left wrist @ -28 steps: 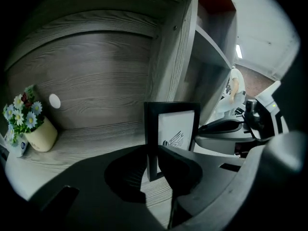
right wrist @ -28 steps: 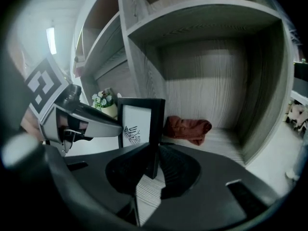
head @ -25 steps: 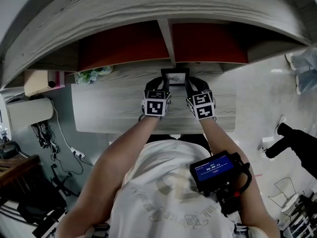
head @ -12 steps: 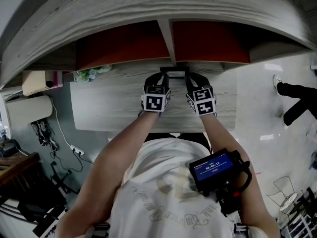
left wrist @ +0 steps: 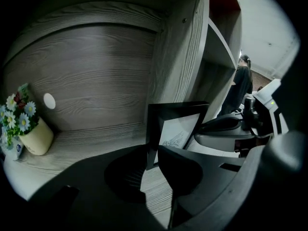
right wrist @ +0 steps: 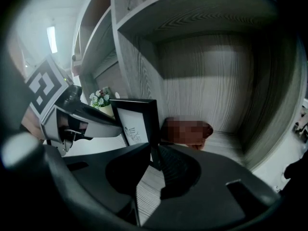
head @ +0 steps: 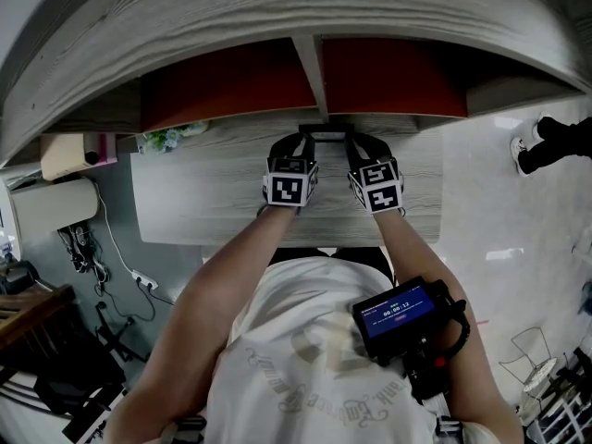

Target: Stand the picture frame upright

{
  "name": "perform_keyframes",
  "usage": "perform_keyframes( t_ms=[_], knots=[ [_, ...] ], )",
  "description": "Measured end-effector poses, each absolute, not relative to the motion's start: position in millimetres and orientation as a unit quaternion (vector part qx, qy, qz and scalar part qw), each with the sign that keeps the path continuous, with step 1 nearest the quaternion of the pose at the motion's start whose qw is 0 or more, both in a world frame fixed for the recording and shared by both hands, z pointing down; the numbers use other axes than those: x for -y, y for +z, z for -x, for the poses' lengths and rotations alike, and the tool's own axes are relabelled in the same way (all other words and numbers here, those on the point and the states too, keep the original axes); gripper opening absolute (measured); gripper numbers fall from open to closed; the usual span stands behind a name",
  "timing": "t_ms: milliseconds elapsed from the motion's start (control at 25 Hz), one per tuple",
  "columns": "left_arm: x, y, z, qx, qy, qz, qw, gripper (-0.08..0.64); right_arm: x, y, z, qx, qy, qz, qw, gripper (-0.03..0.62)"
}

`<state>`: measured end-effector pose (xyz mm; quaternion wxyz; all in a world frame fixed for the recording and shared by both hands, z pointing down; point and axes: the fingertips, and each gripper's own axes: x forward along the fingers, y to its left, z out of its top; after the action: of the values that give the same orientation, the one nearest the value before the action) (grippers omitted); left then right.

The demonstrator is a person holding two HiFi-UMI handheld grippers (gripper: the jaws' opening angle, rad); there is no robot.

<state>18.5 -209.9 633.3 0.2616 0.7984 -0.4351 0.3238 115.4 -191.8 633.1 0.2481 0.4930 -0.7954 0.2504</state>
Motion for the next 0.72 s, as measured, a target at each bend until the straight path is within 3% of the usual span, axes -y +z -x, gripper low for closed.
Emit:
perform_keyframes(
  t_ms=[720],
  knots=[
    [207.5, 634.8, -14.8, 0.43, 0.326, -0.798, 0.267, 0.095, 191.9, 629.7, -117.7, 0.792, 0.256, -0.5, 0.238, 0.073]
  ],
)
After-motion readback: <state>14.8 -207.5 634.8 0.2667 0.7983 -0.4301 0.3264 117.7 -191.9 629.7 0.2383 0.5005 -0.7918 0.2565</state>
